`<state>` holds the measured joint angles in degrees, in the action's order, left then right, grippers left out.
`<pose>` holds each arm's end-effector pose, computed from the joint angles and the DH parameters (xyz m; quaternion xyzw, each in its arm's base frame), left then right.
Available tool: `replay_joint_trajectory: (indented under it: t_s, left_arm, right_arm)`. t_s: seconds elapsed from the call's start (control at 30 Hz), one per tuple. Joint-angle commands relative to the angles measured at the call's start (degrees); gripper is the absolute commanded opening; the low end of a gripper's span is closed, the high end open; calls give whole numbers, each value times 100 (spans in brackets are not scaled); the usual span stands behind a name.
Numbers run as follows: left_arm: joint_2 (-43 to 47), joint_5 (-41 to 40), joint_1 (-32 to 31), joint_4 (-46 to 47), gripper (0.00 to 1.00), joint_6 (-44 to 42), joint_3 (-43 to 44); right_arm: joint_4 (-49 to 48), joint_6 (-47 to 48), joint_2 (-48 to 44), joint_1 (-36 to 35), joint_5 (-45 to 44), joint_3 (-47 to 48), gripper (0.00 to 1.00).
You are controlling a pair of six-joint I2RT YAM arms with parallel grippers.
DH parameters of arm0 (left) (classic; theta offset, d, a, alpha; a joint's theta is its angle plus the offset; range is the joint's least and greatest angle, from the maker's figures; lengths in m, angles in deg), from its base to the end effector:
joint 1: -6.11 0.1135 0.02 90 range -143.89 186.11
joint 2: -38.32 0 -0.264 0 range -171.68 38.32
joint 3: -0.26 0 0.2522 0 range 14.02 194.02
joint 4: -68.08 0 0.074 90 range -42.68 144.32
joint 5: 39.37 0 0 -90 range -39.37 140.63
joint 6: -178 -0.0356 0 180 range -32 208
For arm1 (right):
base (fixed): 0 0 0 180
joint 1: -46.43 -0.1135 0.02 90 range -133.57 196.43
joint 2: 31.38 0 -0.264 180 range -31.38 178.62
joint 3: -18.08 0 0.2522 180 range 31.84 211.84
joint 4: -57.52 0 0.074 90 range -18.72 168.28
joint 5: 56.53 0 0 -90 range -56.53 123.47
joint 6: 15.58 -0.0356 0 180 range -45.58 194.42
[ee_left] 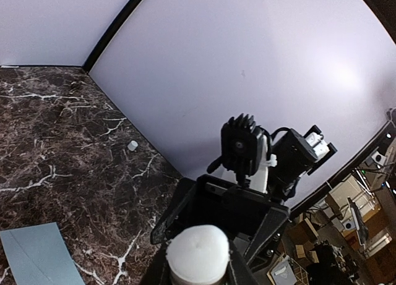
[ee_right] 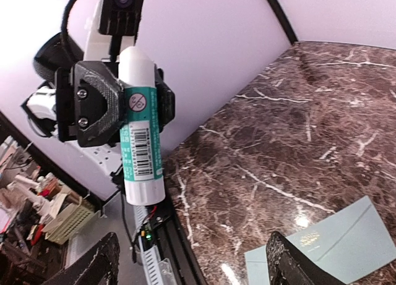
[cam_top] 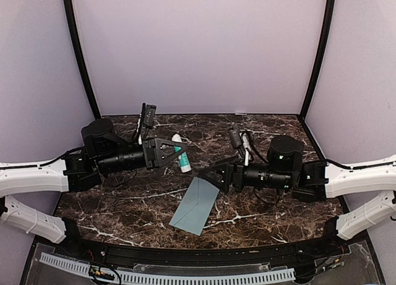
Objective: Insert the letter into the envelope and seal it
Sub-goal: Screw the solid glue.
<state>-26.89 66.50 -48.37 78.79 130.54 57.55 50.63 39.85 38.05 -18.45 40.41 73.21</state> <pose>0.1473 -0.2231 0.3237 0.1705 0.6690 -0.6003 0.4038 0.1150 0.2554 0.2843 -0.2346 0.7134 0.5320 0.3911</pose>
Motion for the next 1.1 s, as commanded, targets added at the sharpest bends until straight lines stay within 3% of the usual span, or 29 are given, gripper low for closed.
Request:
replay_joint_trajectory:
  t_s: [0.0,0.17,0.33,0.77,1.07]
  left_arm:
    - [243,1002,17,853,0,-259,-175]
    - [167,1591,20,1441,0,-214,-249]
    - [75,1898,21,1666,0,-204,-190]
    - [35,1902,21,1707,0,-191,-196]
    - [3,1881,21,1680,0,-240,-182]
  right_arm:
    - [-1749,-341,57,110,1714,-193,78]
    - [-2245,-531,402,101,2247,-14,75]
    - [-2328,-553,817,27,2423,327,63]
    - [-2804,-732,1194,-59,2867,565,31]
    - [-2852,-778,1167,-67,2780,488,13]
